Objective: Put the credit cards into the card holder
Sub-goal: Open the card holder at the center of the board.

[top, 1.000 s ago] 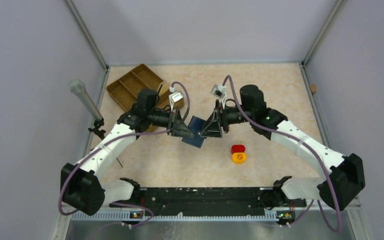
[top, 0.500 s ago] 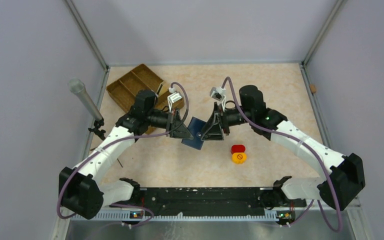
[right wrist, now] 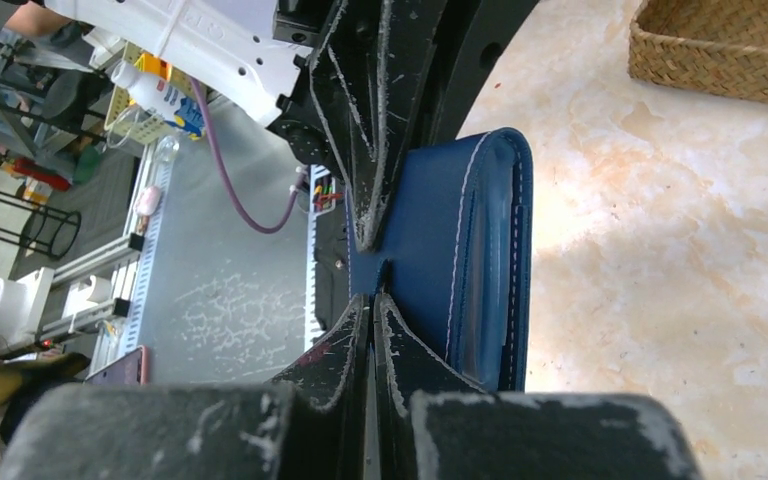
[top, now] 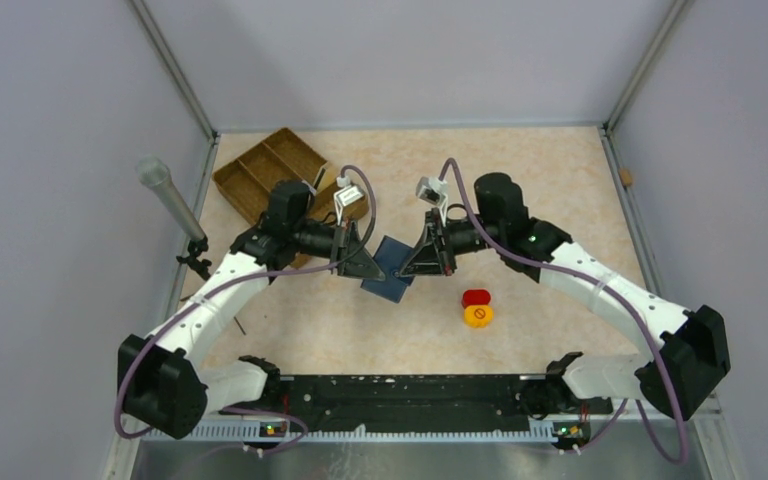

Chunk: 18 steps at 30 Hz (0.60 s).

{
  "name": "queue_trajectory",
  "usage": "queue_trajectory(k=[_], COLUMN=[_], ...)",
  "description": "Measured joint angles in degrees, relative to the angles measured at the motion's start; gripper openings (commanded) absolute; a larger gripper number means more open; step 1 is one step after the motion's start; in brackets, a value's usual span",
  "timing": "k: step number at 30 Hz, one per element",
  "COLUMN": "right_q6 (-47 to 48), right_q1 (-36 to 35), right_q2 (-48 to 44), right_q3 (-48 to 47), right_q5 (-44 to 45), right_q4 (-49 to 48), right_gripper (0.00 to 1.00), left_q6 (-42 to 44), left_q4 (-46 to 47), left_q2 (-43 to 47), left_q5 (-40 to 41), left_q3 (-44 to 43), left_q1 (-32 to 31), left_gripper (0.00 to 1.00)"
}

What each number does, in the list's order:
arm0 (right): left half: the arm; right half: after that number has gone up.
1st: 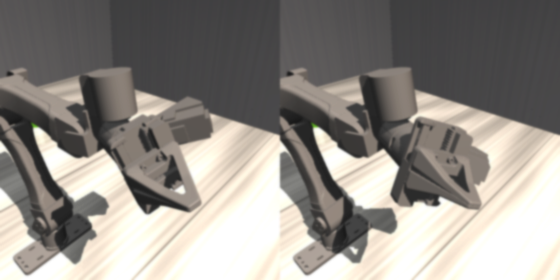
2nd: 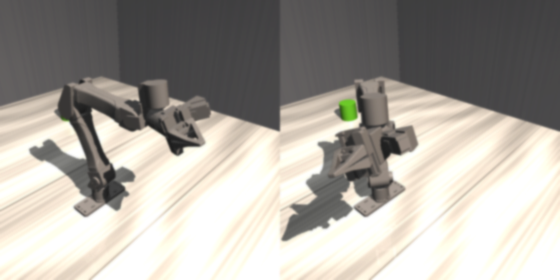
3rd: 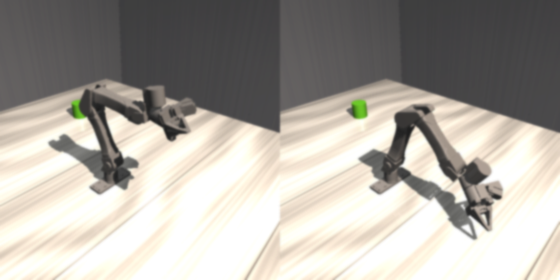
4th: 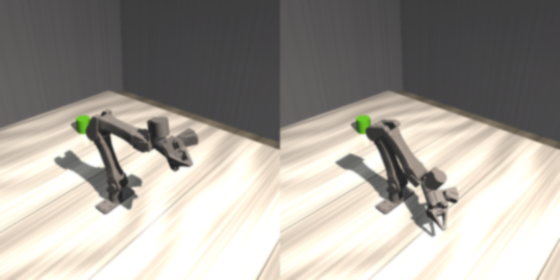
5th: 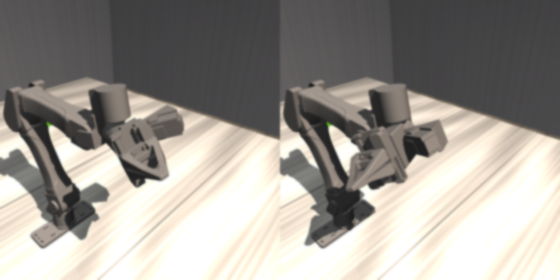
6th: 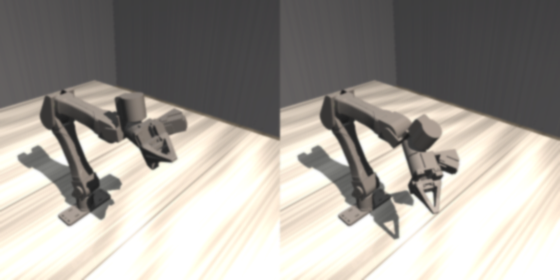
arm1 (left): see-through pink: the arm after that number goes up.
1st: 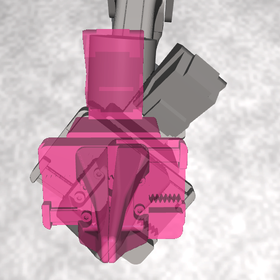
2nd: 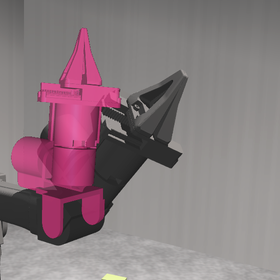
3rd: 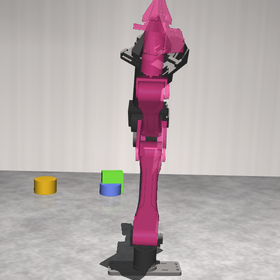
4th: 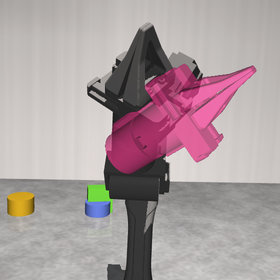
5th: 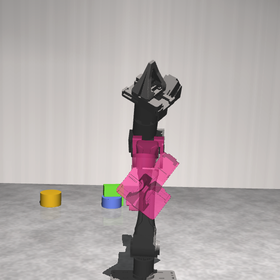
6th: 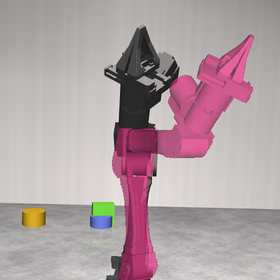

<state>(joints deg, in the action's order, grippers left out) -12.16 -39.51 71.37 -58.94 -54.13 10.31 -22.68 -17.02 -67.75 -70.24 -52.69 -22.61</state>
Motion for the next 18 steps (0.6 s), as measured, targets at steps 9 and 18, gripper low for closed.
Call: queue_trajectory(k=[9, 18], right_q6=[2.8, 1.8], right_q1=[-4.4, -5.9], right_q2=[1.2, -0.9], right_q3=[-1.0, -2.3], right_q5=[-1.2, 5.9], right_q4=[2.8, 4.3], right_gripper=[0.00, 0.70], left_q6=[-2.6, -2.6], left_q4=[0.5, -0.6], left_q2=[-3.1, -4.3], left_q5=[-0.7, 5.2], left_q3=[0.0, 0.0], left_q1=[2.3, 4.0], left_gripper=[0.00, 0.00])
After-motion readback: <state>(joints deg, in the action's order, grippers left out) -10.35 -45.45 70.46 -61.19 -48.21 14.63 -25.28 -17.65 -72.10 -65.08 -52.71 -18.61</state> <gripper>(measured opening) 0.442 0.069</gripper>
